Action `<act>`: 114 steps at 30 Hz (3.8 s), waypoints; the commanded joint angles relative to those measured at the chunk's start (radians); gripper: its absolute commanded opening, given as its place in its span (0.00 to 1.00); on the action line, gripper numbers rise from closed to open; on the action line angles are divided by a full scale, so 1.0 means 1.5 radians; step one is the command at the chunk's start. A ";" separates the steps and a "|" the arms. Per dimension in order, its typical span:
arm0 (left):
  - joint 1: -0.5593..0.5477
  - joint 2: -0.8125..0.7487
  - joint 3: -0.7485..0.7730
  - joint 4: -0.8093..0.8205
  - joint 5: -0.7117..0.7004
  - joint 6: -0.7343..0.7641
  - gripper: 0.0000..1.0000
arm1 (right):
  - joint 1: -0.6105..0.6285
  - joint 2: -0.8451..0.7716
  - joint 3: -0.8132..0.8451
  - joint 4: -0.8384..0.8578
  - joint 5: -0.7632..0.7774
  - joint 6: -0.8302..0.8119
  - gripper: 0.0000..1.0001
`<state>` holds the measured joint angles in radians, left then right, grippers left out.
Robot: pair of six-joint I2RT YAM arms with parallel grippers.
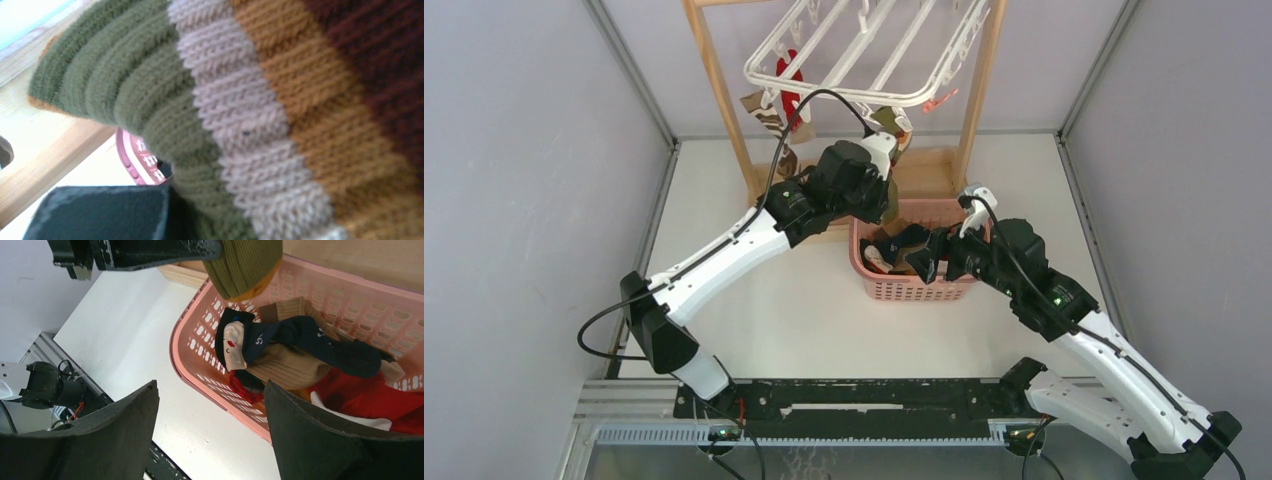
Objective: Remove the socks clipped to the hanger
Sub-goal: Remove the sock from the hanger.
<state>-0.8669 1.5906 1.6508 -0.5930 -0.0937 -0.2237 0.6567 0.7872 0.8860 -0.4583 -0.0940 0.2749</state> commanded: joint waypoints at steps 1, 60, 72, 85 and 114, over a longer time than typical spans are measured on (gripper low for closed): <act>-0.007 0.005 0.038 0.023 0.032 -0.021 0.02 | -0.003 -0.001 -0.006 0.063 0.007 -0.007 0.83; 0.069 -0.104 -0.121 0.073 0.277 -0.137 0.05 | -0.084 0.171 -0.072 0.418 -0.210 -0.068 0.79; 0.071 -0.094 -0.122 0.053 0.234 -0.129 0.09 | -0.072 0.152 -0.072 0.411 -0.207 -0.069 0.63; 0.070 -0.095 -0.122 0.038 0.209 -0.125 0.30 | -0.054 0.153 -0.064 0.384 -0.180 -0.074 0.30; 0.071 -0.200 -0.169 0.032 0.167 -0.114 0.61 | -0.051 0.209 -0.039 0.368 -0.182 -0.058 0.00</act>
<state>-0.7654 1.3632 1.4193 -0.5655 0.1844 -0.4175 0.5728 1.0996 0.7792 0.0654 -0.3752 0.1810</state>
